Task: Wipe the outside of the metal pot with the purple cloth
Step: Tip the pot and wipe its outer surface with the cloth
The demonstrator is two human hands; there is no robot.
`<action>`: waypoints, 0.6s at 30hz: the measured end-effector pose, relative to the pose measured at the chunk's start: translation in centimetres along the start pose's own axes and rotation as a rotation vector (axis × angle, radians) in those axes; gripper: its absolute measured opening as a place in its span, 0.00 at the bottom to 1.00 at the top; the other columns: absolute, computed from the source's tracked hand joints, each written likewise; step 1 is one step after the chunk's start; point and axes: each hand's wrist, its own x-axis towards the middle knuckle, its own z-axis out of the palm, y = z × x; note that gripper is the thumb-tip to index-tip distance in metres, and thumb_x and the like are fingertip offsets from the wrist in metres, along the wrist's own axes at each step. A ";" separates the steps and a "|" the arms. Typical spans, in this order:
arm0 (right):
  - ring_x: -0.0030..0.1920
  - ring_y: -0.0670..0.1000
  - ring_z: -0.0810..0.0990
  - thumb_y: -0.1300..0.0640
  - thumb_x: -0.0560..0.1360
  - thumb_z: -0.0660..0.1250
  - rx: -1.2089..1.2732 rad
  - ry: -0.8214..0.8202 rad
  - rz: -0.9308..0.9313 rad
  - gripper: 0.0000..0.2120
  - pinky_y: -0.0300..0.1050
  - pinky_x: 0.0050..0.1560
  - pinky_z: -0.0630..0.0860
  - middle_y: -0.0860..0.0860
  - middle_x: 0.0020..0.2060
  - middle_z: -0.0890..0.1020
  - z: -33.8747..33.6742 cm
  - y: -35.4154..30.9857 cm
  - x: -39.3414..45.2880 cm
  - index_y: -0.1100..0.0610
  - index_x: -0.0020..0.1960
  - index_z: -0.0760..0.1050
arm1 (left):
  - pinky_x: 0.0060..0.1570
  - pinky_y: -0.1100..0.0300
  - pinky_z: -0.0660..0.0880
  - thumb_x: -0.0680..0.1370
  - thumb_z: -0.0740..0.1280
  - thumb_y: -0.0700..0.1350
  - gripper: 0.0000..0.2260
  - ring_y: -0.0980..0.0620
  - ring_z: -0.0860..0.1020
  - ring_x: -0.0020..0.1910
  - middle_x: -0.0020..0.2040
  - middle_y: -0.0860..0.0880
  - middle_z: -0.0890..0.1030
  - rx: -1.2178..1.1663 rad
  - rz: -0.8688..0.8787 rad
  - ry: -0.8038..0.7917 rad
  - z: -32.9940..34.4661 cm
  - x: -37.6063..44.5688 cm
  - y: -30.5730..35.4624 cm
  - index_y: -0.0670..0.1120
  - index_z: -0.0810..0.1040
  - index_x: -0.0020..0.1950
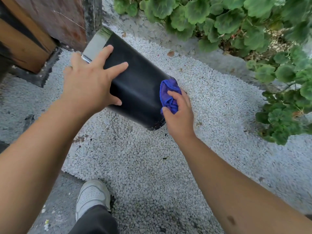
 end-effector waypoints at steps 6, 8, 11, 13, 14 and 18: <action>0.61 0.48 0.77 0.68 0.69 0.71 0.150 0.036 0.061 0.25 0.48 0.65 0.74 0.48 0.64 0.76 -1.9 -0.5 2.3 0.37 0.51 0.76 | 0.72 0.54 0.64 0.64 0.82 0.51 0.45 0.51 0.63 0.74 0.77 0.44 0.60 -0.493 0.191 0.200 0.7 -0.5 -3.6 0.53 0.63 0.77; 0.58 0.49 0.79 0.68 0.68 0.71 0.153 0.004 0.060 0.26 0.54 0.61 0.77 0.47 0.61 0.78 -2.5 -0.8 3.3 0.35 0.49 0.75 | 0.72 0.64 0.61 0.62 0.82 0.55 0.51 0.61 0.64 0.71 0.73 0.43 0.67 -0.617 -0.002 0.118 1.3 -1.6 -5.0 0.52 0.59 0.78; 0.57 0.51 0.80 0.67 0.69 0.71 0.163 -0.031 0.078 0.26 0.57 0.60 0.78 0.47 0.60 0.79 -3.0 -0.8 4.2 0.35 0.50 0.75 | 0.50 0.49 0.76 0.65 0.82 0.52 0.40 0.40 0.80 0.57 0.58 0.43 0.83 -0.581 -0.242 -0.060 3.6 -4.7 -4.8 0.50 0.65 0.71; 0.56 0.52 0.81 0.67 0.69 0.70 0.158 -0.042 0.084 0.26 0.58 0.59 0.78 0.47 0.59 0.79 -3.2 -0.7 4.4 0.35 0.50 0.75 | 0.40 0.54 0.70 0.67 0.81 0.48 0.27 0.39 0.82 0.50 0.50 0.44 0.85 -0.548 -0.267 -0.015 4.6 -5.6 -4.2 0.48 0.69 0.58; 0.55 0.53 0.81 0.67 0.69 0.70 0.157 -0.052 0.092 0.25 0.59 0.58 0.79 0.47 0.58 0.80 -3.3 -0.7 4.6 0.36 0.50 0.76 | 0.39 0.55 0.69 0.67 0.81 0.48 0.24 0.39 0.81 0.49 0.48 0.44 0.85 -0.552 -0.270 0.002 4.6 -5.6 -4.1 0.48 0.69 0.54; 0.47 0.52 0.82 0.71 0.70 0.69 0.248 -0.089 0.138 0.24 0.47 0.44 0.82 0.48 0.50 0.81 -4.7 -1.3 5.9 0.43 0.53 0.77 | 0.39 0.58 0.65 0.68 0.81 0.49 0.20 0.46 0.75 0.40 0.42 0.46 0.81 -0.558 -0.209 0.075 2.9 -4.0 -4.0 0.47 0.71 0.47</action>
